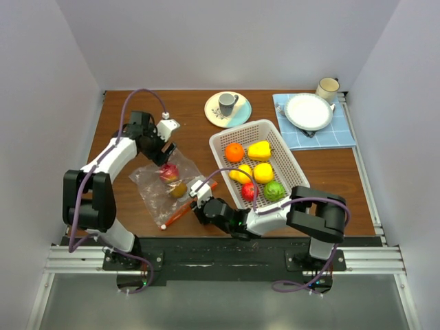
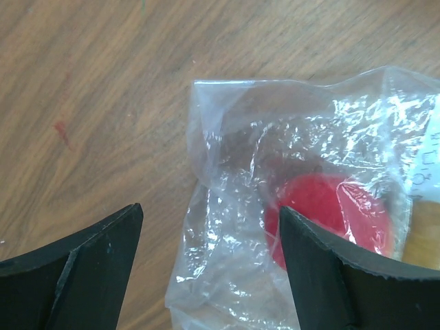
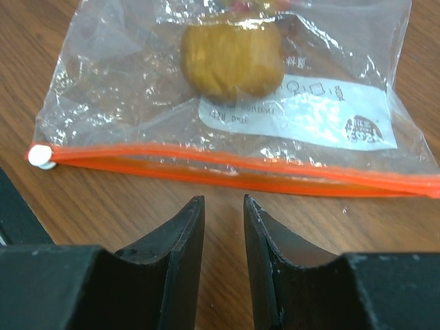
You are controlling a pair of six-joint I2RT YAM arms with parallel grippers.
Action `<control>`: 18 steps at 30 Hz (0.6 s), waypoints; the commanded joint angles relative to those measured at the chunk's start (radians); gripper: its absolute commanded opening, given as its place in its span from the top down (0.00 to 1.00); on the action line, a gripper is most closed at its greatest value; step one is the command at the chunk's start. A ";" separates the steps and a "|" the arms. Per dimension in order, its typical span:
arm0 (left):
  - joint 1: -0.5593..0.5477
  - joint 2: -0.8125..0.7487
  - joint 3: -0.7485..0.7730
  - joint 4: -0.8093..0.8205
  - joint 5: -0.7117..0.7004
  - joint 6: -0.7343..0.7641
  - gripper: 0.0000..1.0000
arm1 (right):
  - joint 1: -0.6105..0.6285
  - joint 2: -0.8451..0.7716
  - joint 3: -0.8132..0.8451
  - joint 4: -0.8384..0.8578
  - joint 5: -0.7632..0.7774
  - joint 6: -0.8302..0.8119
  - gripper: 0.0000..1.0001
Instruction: Open the zip-top bag and remove the fake food
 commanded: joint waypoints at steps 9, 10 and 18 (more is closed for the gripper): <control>0.000 0.058 -0.054 0.086 -0.032 0.028 0.16 | 0.008 0.049 0.086 -0.016 0.024 0.005 0.67; 0.000 0.057 -0.060 0.085 -0.033 0.029 0.16 | 0.008 0.052 0.083 -0.016 0.021 0.007 0.67; -0.001 0.044 -0.079 0.079 -0.022 0.019 0.16 | 0.008 0.082 0.114 -0.021 0.012 0.007 0.56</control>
